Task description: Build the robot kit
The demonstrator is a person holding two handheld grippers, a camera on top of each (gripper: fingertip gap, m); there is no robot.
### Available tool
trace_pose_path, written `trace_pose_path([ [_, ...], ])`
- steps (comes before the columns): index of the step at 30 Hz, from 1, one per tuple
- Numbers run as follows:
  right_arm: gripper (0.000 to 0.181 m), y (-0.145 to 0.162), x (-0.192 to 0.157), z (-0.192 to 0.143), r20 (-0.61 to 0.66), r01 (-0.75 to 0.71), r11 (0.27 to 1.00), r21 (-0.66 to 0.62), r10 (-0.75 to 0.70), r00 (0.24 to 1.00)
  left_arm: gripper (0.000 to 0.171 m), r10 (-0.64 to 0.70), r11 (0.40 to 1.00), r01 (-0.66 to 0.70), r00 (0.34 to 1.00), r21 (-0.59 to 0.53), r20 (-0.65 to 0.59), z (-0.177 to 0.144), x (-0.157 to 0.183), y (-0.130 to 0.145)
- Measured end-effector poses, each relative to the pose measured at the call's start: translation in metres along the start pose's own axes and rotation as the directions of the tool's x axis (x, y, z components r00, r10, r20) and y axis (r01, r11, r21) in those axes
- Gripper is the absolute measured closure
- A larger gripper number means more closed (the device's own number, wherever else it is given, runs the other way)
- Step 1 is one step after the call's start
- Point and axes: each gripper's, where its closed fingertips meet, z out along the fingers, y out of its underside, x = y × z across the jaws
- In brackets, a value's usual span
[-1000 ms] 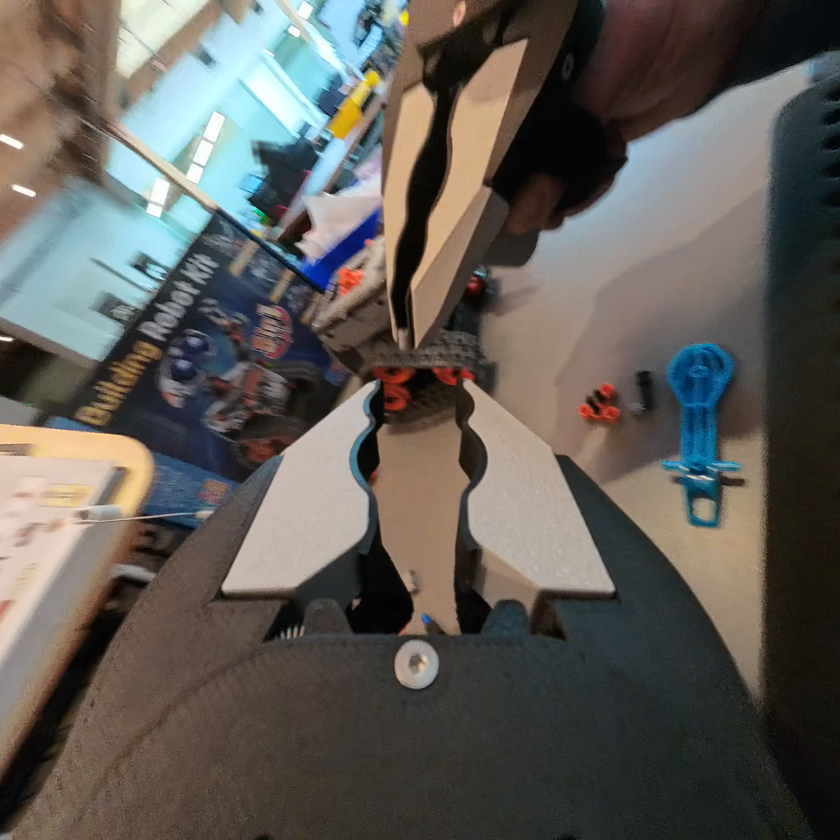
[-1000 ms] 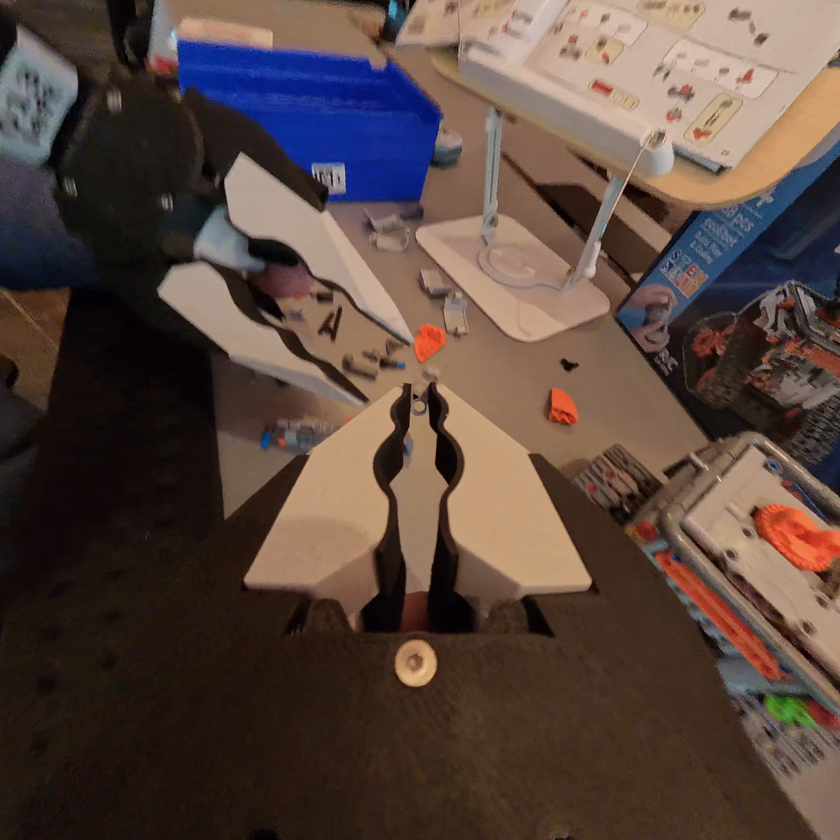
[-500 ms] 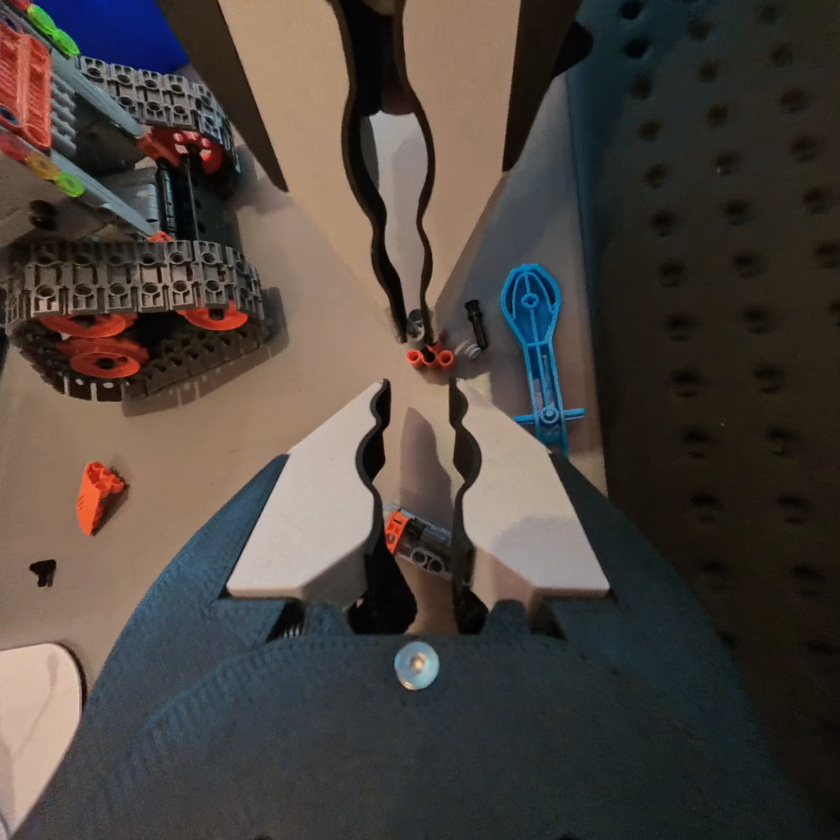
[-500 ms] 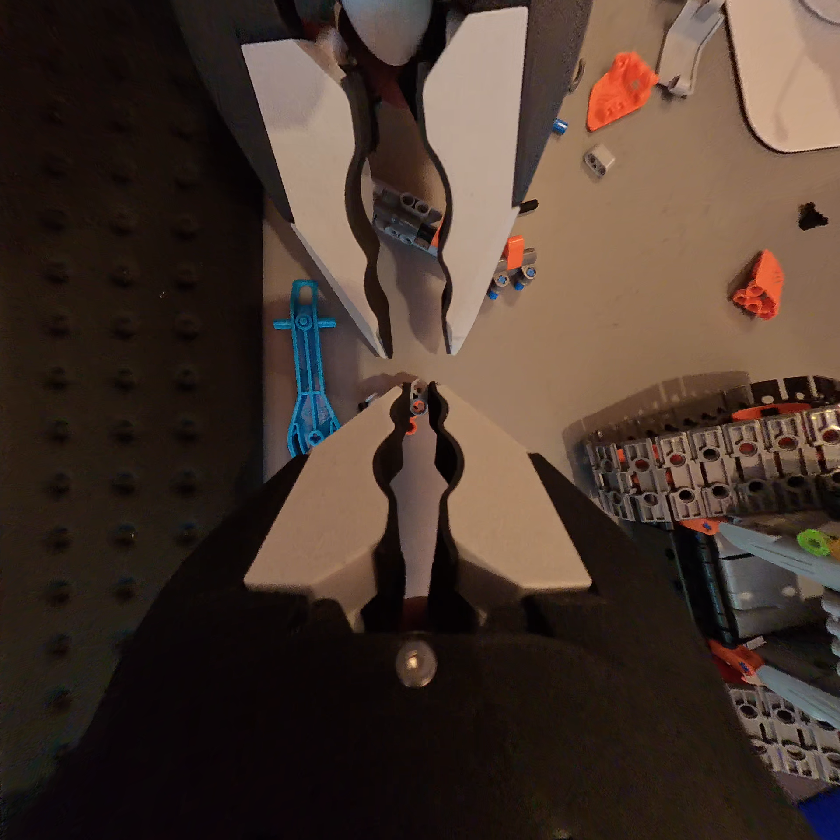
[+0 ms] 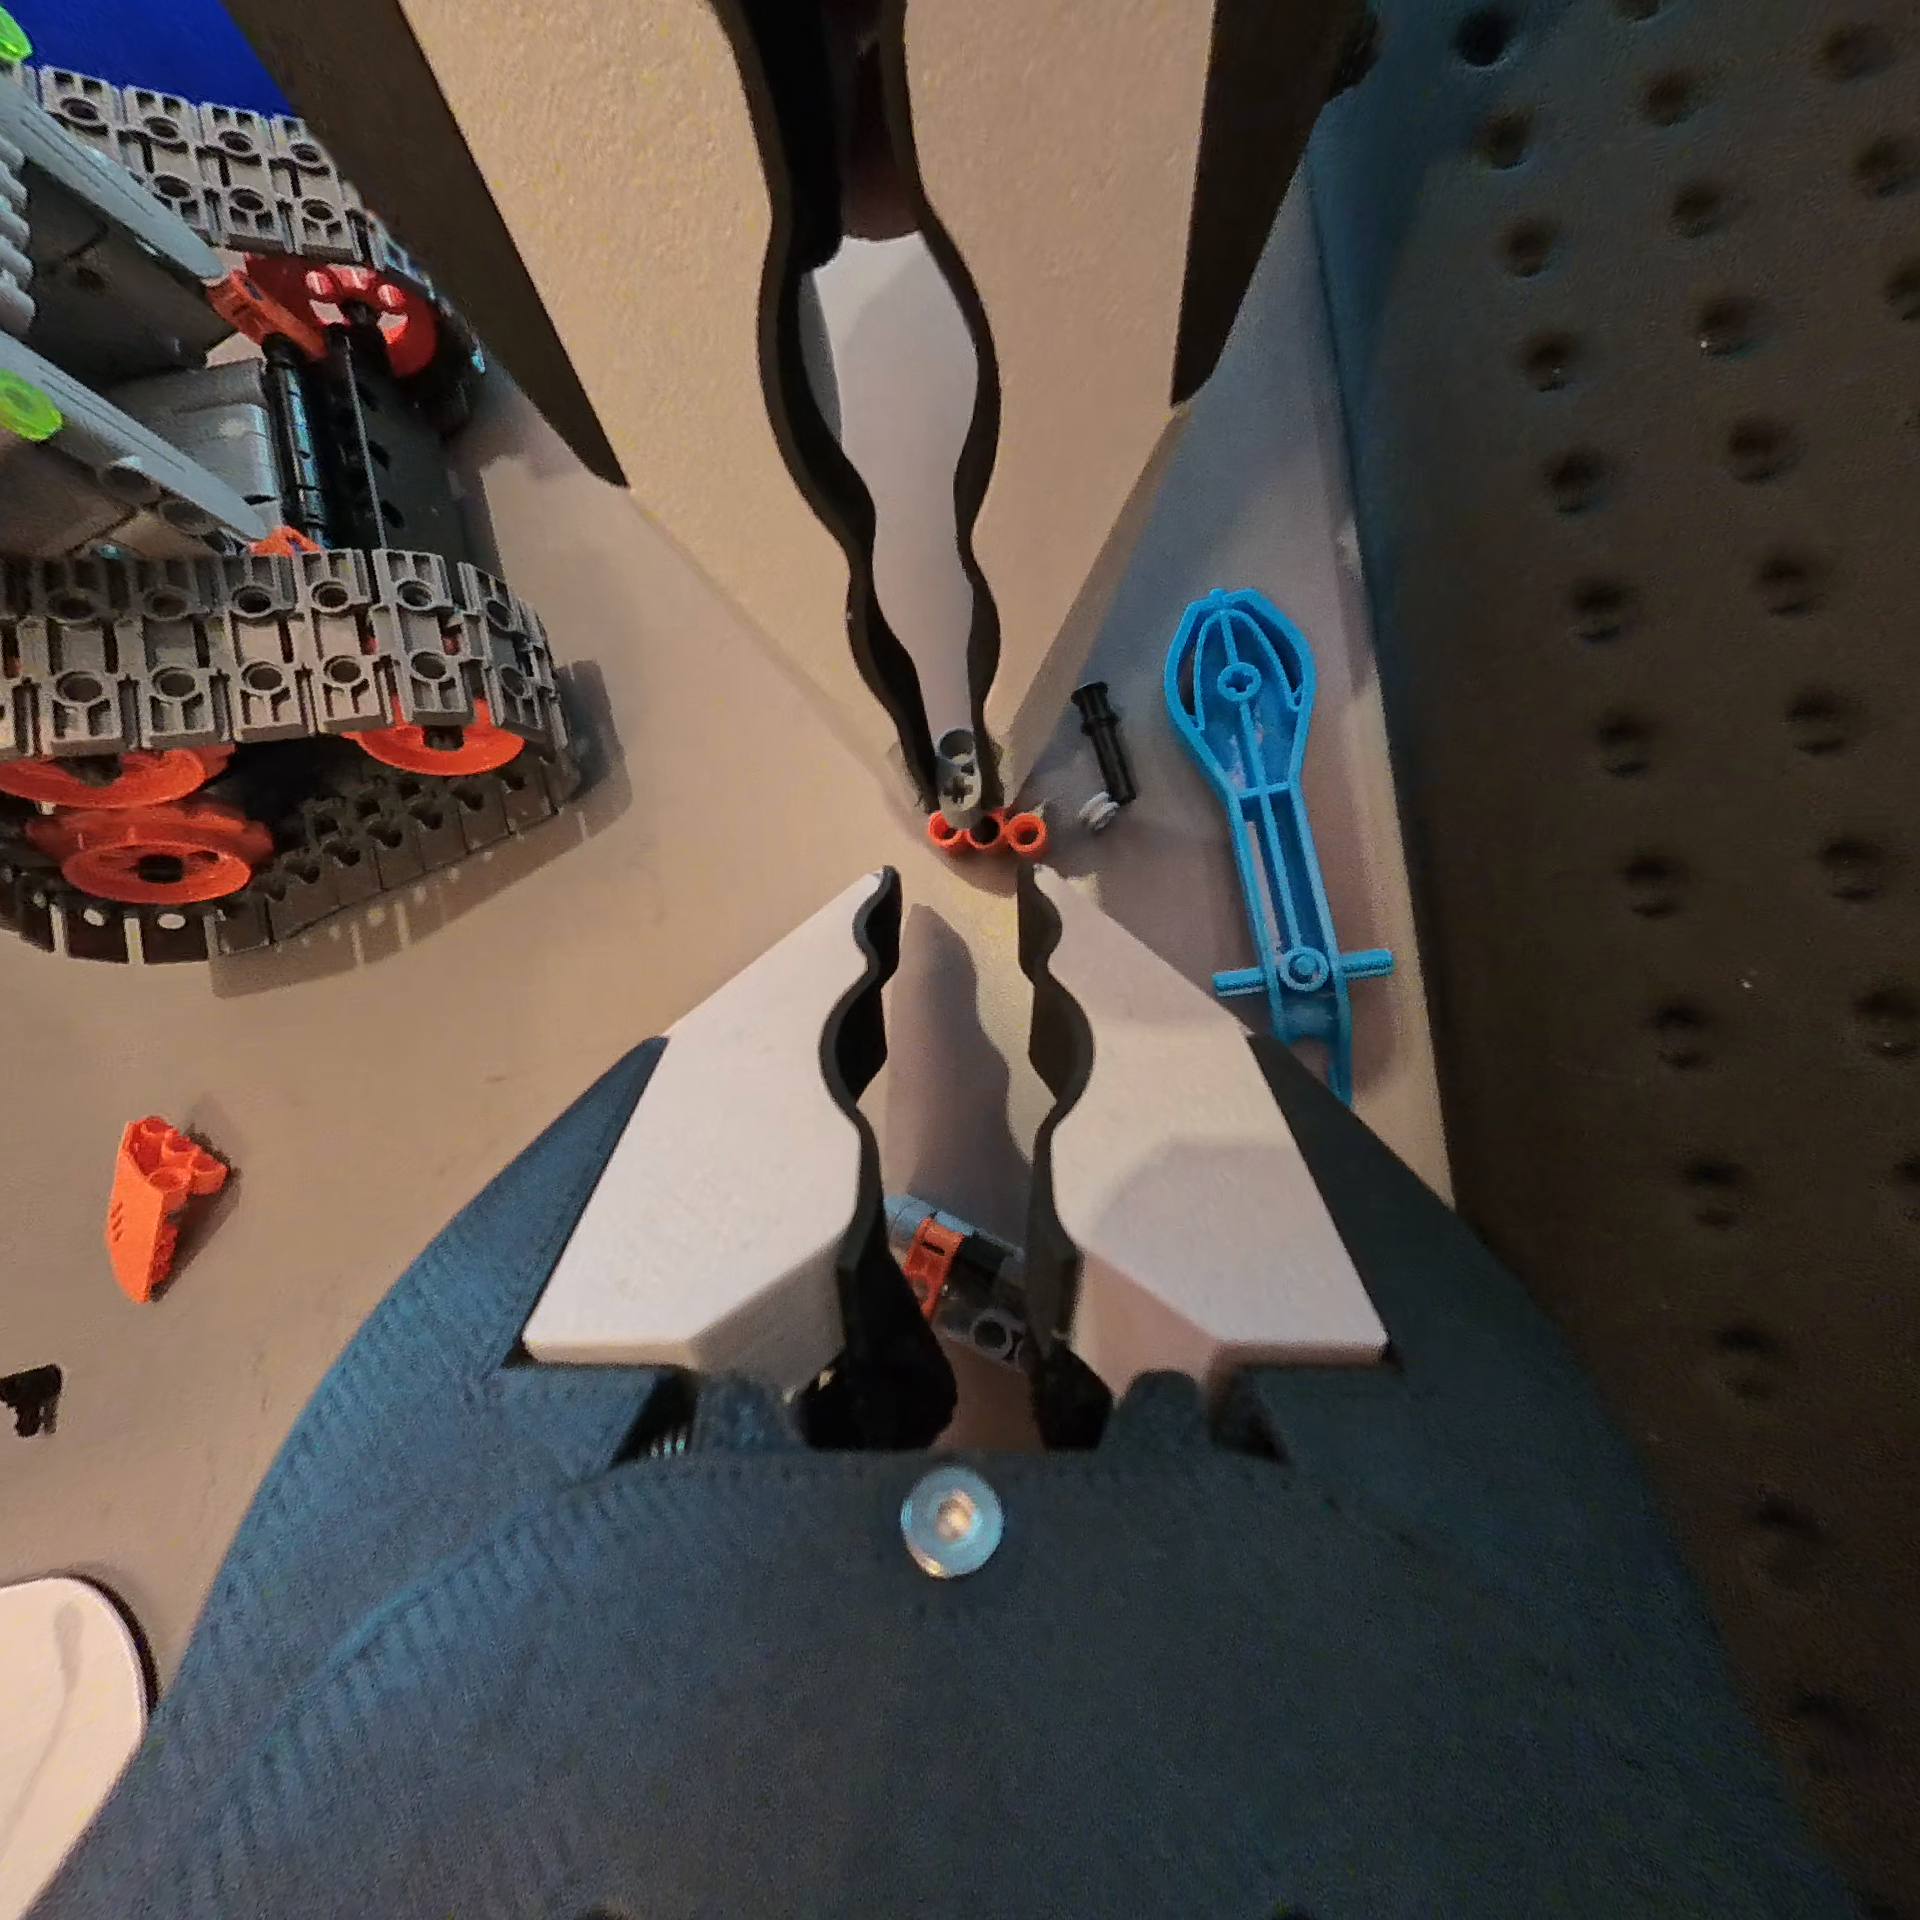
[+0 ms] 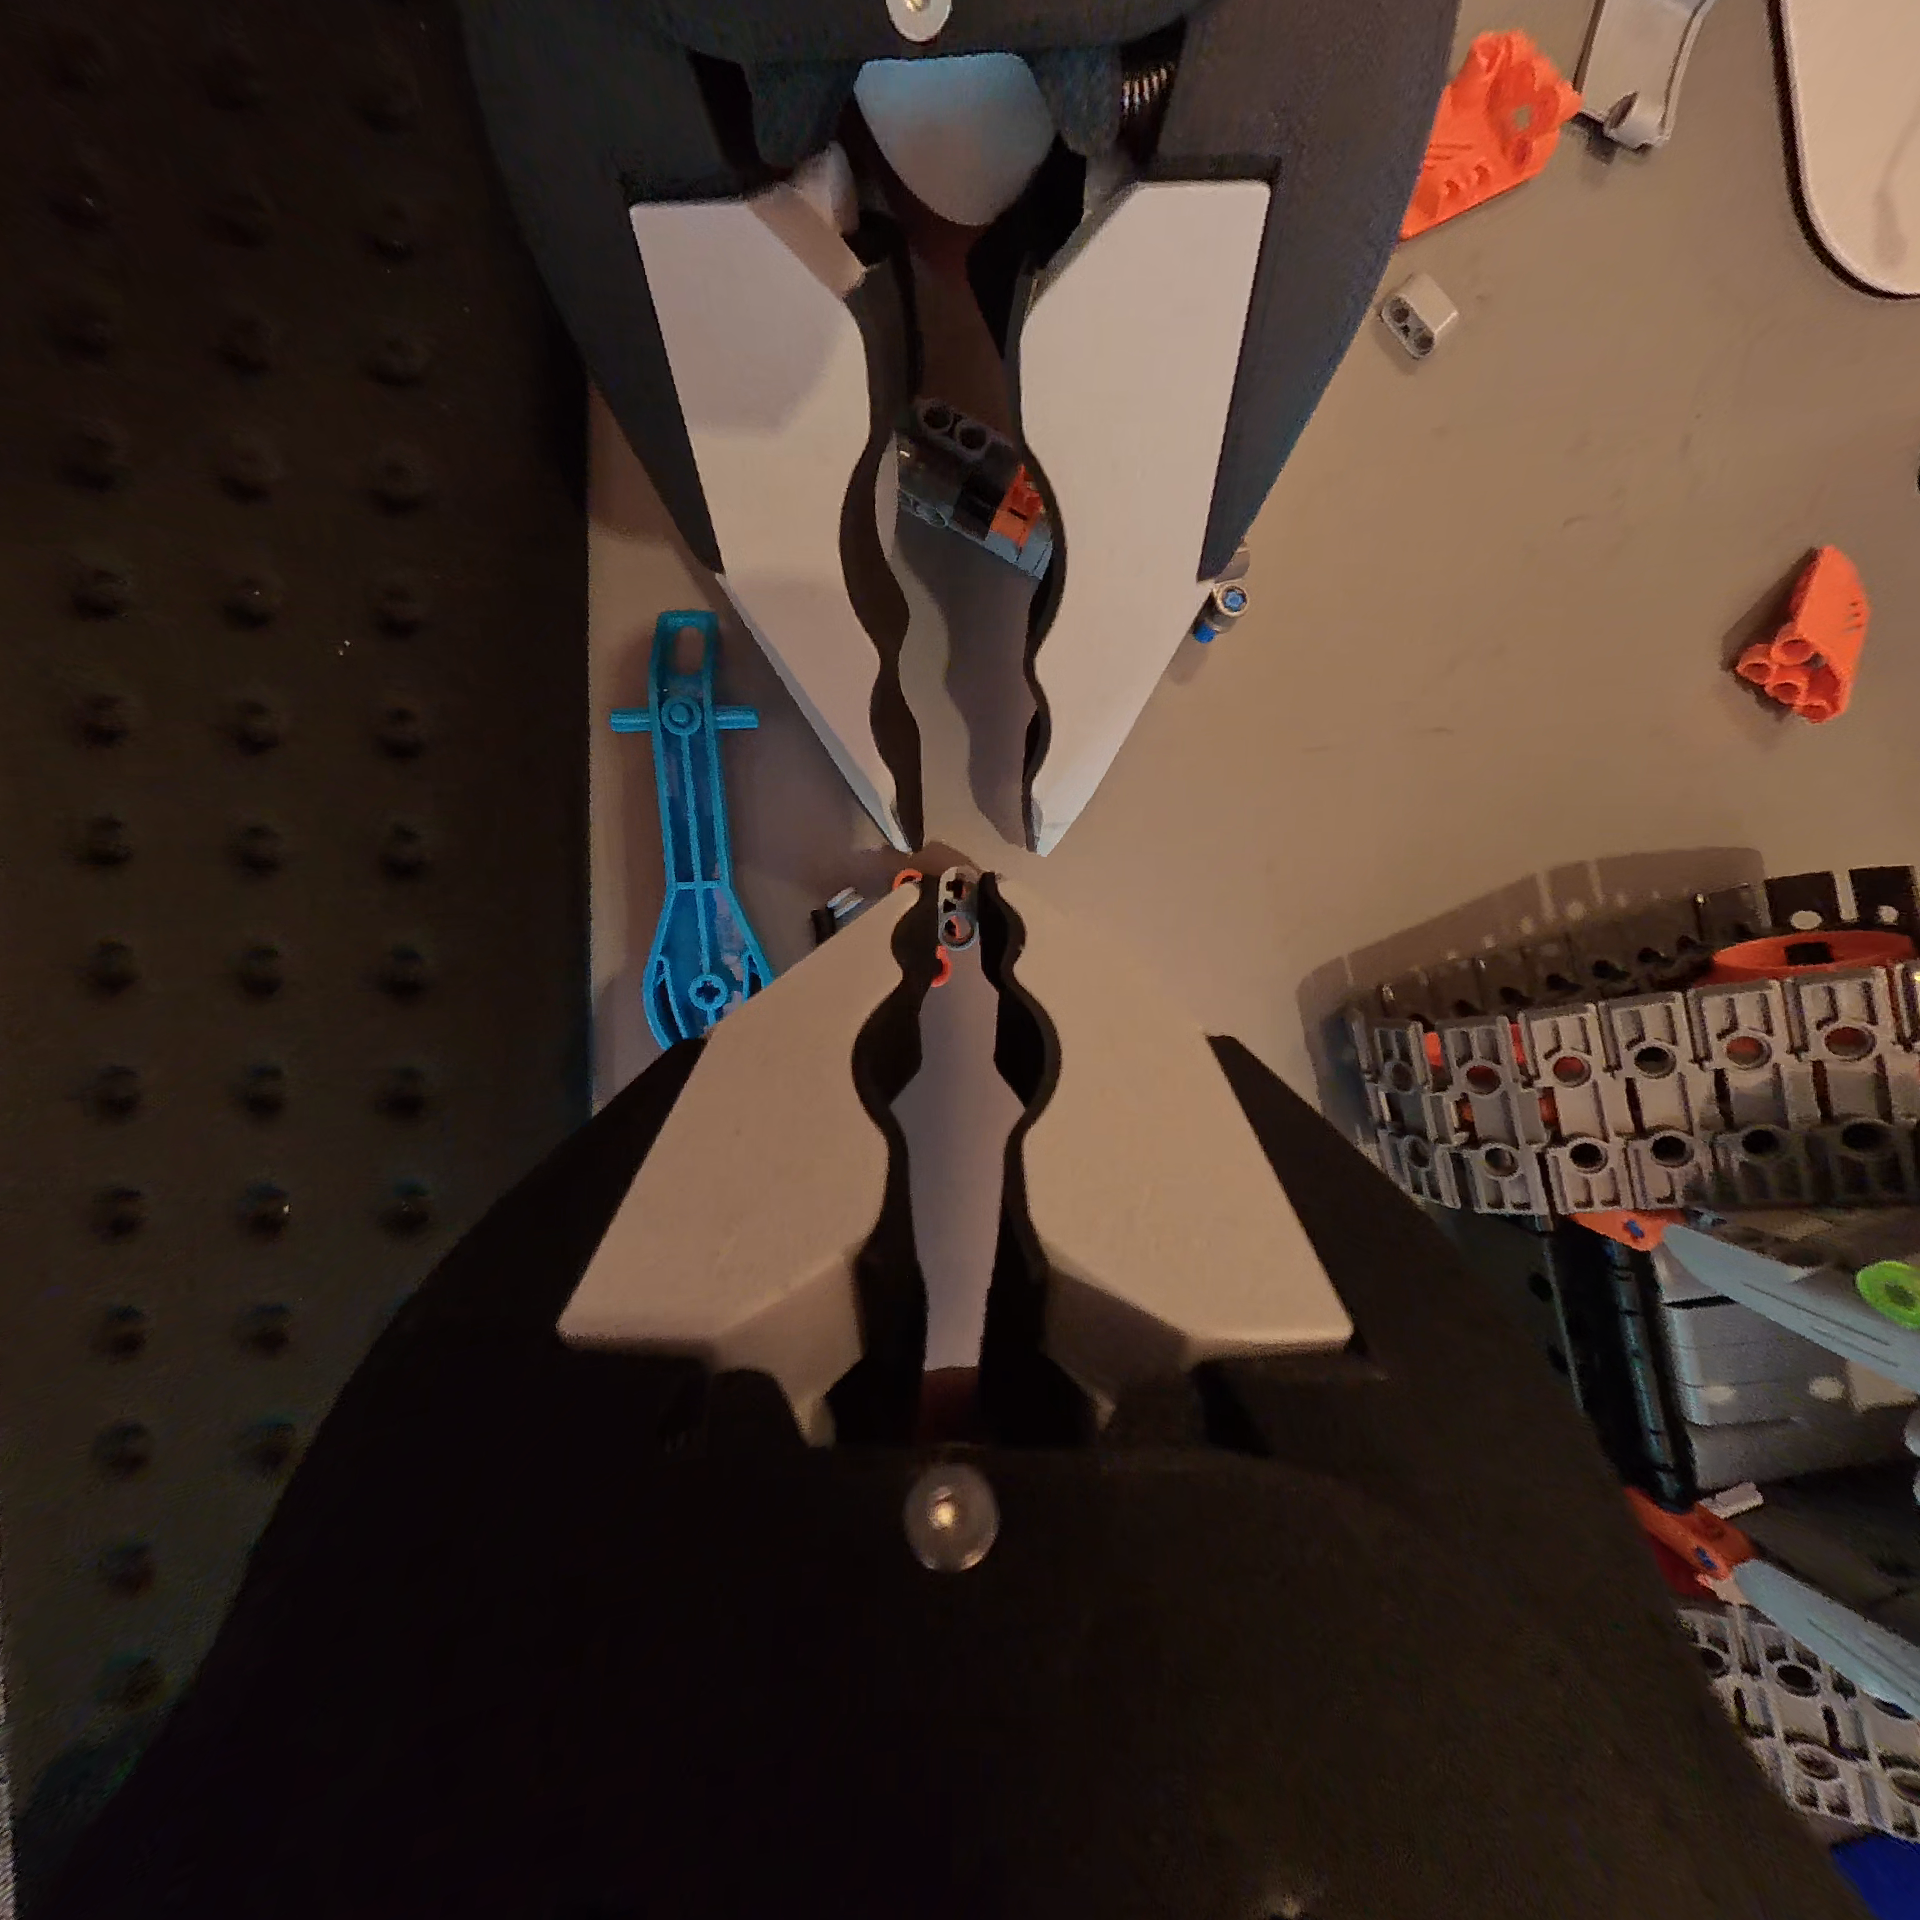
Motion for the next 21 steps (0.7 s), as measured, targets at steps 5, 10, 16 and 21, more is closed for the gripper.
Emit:
trace_pose_path([
  [5, 0.176, 0.001, -0.0023, -0.0003, 0.018, 0.0, 1.0, -0.008, 0.001, 1.0, 0.153, -0.001, 1.0, 0.001, 1.0, -0.002, -0.017, 0.0032, 0.002, 0.0002],
  [10, 0.176, 0.0013, -0.0005, -0.0017, 0.002, -0.016, 1.0, -0.004, 0.016, 1.0, 0.152, 0.004, 1.0, -0.004, 1.0, -0.006, -0.023, 0.0065, 0.002, -0.0004],
  [16, 0.177, 0.0027, 0.0034, -0.0011, -0.001, -0.043, 0.999, 0.004, 0.043, 0.999, 0.151, -0.001, 1.0, 0.001, 0.999, -0.005, -0.037, 0.0086, -0.0004, -0.0005],
  [21, 0.176, 0.0038, 0.0041, -0.0006, 0.005, -0.066, 0.998, -0.002, 0.066, 0.998, 0.153, -0.003, 1.0, 0.003, 0.998, 0.001, -0.055, 0.0098, 0.001, -0.0016],
])
